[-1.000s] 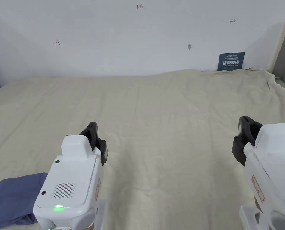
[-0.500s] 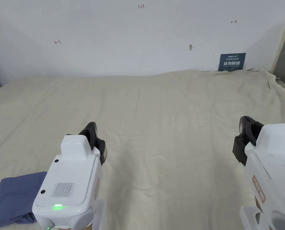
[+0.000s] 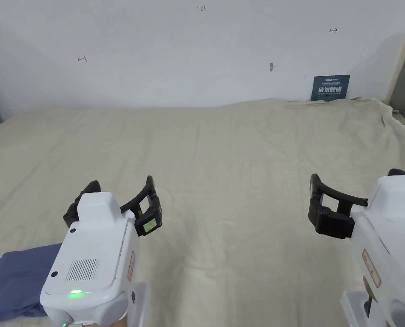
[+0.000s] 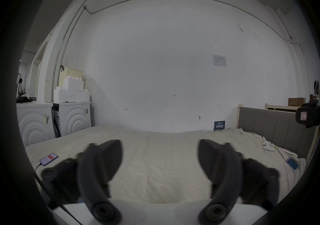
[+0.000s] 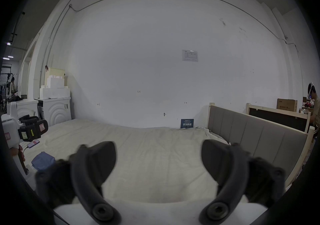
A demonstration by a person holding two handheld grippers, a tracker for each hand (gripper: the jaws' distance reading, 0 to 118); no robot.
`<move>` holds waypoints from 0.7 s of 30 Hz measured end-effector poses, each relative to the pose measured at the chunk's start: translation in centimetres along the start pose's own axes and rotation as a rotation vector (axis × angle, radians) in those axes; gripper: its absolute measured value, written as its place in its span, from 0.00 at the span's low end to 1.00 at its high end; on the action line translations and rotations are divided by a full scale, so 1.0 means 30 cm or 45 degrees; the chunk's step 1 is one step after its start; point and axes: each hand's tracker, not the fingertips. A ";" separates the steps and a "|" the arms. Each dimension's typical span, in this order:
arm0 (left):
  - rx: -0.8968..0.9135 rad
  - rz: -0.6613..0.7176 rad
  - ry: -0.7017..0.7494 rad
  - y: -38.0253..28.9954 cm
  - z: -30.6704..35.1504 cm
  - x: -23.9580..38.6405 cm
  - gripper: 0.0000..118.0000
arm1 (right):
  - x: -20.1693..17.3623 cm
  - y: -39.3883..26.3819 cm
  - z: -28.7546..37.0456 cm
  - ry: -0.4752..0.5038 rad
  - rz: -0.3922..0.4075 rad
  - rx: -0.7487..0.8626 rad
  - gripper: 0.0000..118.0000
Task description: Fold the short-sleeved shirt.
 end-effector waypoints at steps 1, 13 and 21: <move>-0.001 -0.007 -0.003 0.000 -0.001 -0.001 0.94 | 0.001 0.000 0.001 0.001 -0.006 0.005 0.95; 0.021 0.001 0.000 0.007 0.010 -0.005 1.00 | -0.012 0.017 0.014 -0.018 -0.019 0.003 0.98; 0.029 -0.032 -0.015 0.014 0.008 0.009 1.00 | -0.009 0.012 0.009 -0.026 -0.014 0.010 0.98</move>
